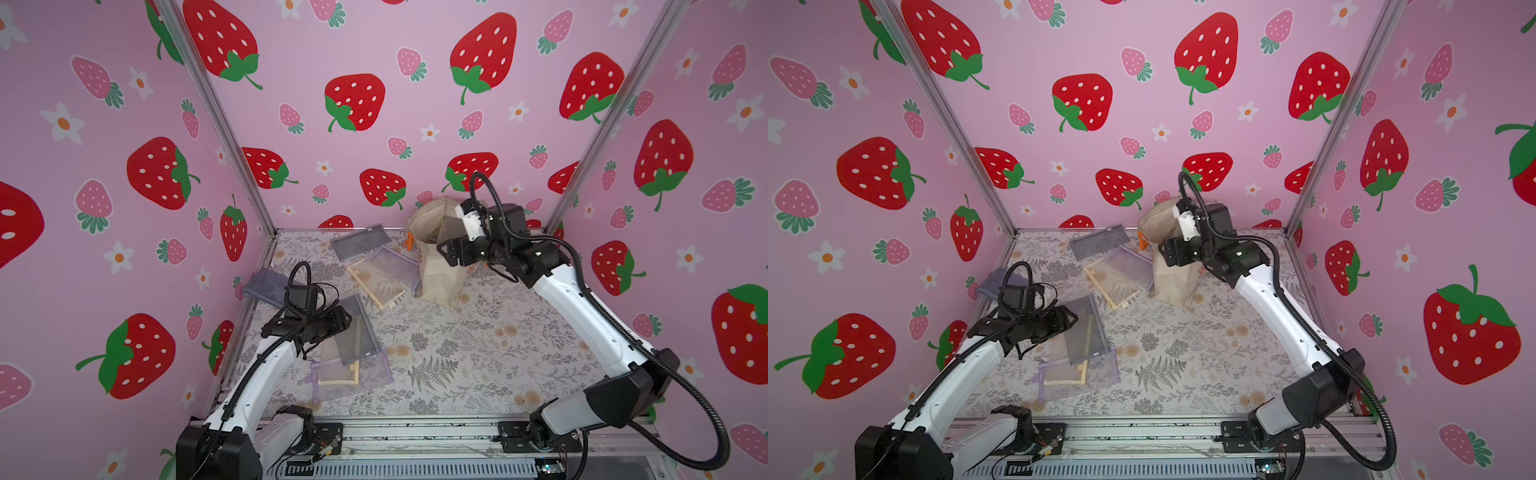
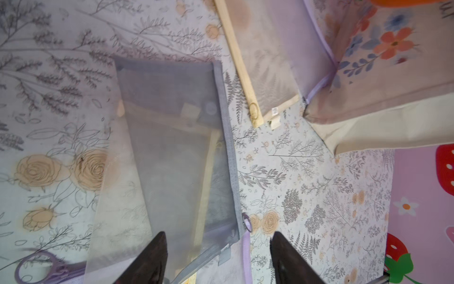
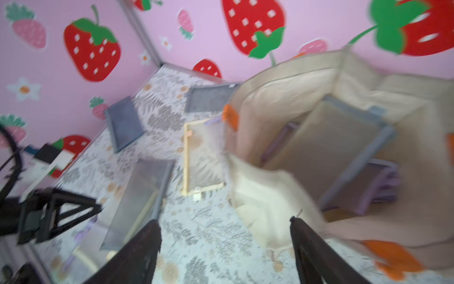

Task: Put the pencil pouch into the canvas bag
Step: Place the pencil pouch in the canvas bag, then pick up the pencil pouch.

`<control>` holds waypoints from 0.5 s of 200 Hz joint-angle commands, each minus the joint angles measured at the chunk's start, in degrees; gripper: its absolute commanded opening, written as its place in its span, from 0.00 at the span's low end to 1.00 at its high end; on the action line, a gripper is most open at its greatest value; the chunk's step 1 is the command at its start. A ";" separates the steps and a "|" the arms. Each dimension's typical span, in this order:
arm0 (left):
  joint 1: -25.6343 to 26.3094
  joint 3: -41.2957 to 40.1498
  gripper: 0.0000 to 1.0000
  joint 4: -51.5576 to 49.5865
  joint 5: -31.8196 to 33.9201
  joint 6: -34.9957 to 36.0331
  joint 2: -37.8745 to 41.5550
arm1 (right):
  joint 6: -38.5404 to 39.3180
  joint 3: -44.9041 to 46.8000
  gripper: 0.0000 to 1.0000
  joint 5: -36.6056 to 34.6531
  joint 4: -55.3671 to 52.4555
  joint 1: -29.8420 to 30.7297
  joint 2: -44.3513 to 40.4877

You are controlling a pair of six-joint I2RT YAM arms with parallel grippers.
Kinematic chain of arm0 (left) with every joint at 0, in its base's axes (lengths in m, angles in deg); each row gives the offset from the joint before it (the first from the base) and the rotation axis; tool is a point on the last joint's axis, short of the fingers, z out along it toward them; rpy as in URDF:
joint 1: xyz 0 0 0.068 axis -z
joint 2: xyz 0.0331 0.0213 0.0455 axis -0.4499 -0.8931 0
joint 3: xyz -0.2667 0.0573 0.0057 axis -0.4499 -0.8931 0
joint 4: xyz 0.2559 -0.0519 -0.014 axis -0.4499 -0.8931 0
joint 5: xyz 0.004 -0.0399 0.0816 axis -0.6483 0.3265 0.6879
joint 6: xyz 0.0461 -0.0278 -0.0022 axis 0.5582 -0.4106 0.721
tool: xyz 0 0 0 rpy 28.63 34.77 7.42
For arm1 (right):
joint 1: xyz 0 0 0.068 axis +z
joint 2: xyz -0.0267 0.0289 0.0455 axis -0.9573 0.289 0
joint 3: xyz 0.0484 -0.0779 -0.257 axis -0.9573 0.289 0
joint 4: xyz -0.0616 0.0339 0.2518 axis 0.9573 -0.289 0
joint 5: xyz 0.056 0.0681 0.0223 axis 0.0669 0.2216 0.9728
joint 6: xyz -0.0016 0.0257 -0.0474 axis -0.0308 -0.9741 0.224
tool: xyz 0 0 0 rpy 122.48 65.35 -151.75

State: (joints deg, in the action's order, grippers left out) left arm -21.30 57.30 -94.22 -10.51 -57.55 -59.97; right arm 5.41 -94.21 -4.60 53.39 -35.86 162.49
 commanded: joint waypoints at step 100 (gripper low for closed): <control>-4.49 -11.87 0.64 12.90 -5.97 -7.56 -5.85 | -15.39 12.19 0.83 14.31 21.23 12.89 24.72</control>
State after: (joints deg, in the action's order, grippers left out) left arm -25.24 47.36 -86.76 -13.77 -62.14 -64.10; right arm -7.44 -78.06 5.50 68.95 -23.31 184.05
